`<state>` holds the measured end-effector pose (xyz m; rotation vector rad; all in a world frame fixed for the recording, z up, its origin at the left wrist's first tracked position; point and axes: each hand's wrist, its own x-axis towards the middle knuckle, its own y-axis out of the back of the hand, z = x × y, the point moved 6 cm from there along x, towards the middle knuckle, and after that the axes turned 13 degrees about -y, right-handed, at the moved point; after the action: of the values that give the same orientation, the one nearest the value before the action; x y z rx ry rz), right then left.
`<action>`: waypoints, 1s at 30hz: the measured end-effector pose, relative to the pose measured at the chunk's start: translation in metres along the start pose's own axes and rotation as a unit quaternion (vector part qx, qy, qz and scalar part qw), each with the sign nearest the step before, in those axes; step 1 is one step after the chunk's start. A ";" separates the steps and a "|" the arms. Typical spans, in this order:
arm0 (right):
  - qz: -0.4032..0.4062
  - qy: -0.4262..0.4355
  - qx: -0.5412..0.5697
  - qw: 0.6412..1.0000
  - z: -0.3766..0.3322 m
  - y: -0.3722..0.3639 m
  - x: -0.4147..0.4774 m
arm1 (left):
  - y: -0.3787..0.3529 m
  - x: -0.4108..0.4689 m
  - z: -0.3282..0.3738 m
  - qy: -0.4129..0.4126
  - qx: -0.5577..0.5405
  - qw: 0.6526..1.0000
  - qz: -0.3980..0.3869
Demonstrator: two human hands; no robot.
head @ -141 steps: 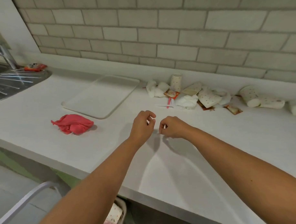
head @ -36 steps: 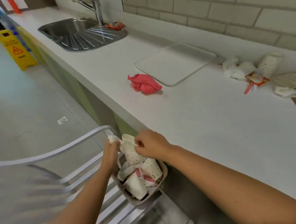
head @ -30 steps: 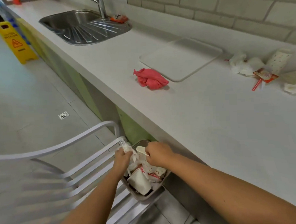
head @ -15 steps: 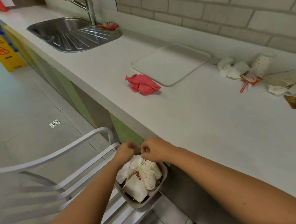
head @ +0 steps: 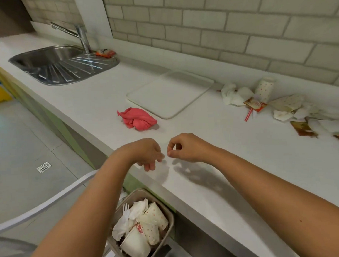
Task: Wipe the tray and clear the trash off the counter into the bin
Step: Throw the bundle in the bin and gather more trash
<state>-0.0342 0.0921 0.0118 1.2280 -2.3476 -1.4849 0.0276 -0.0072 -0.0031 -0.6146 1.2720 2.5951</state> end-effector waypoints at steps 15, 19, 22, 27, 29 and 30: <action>0.094 -0.159 0.015 0.983 0.169 0.107 0.035 | 0.009 0.146 0.133 -0.125 0.047 0.972 0.194; 0.124 -0.189 0.015 0.974 0.206 0.132 0.049 | 0.012 0.181 0.155 -0.140 0.075 0.964 0.213; 0.158 -0.218 0.033 0.963 0.229 0.152 0.057 | 0.015 0.207 0.166 -0.155 0.098 0.959 0.215; 0.253 -0.275 0.073 0.925 0.267 0.182 0.073 | 0.024 0.251 0.181 -0.169 0.103 0.952 0.234; 0.284 -0.290 0.092 0.909 0.278 0.190 0.081 | 0.030 0.267 0.186 -0.170 0.110 0.947 0.248; 0.296 -0.297 0.100 0.902 0.283 0.193 0.085 | 0.032 0.276 0.188 -0.168 0.113 0.946 0.254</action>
<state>-0.3356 0.2740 -0.0075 -0.0128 -2.9111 -1.5483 -0.2836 0.1171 0.0009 0.2275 1.7432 2.6956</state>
